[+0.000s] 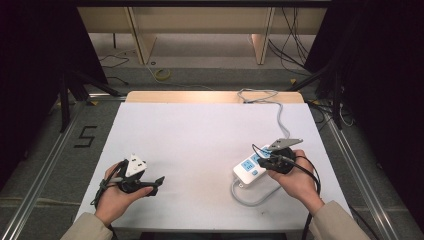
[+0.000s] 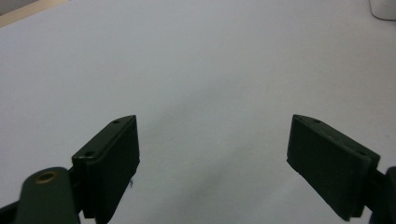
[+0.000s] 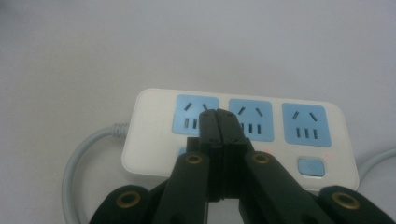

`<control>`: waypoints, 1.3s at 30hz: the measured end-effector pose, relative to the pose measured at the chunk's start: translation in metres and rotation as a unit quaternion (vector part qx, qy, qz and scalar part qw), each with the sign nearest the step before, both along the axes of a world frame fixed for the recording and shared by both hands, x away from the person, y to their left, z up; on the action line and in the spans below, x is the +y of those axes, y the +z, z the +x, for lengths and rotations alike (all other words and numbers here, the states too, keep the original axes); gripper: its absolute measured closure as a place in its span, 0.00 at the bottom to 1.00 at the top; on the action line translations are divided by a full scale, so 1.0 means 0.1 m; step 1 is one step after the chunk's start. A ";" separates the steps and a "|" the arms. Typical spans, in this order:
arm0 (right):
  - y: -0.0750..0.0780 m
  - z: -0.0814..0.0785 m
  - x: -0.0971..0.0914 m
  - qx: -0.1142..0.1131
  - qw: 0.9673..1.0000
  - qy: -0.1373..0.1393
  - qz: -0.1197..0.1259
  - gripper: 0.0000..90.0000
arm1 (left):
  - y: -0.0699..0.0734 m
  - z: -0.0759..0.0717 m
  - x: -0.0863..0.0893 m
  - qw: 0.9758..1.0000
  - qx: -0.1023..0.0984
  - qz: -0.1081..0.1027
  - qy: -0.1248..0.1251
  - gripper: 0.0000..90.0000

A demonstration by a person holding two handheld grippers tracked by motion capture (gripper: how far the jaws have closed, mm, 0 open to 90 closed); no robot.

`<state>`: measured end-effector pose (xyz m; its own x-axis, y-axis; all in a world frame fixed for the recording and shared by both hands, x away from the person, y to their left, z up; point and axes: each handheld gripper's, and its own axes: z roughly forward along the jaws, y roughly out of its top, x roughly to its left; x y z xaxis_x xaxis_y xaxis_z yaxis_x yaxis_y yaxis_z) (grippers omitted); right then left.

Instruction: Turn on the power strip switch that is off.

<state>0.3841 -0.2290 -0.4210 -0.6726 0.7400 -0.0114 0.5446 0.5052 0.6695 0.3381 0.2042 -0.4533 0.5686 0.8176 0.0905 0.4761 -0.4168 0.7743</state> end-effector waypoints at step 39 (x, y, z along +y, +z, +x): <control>-0.05 0.08 0.16 0.044 0.998 0.017 -0.033 1.00 | 0.00 0.00 0.00 1.000 0.002 0.004 -0.003 0.18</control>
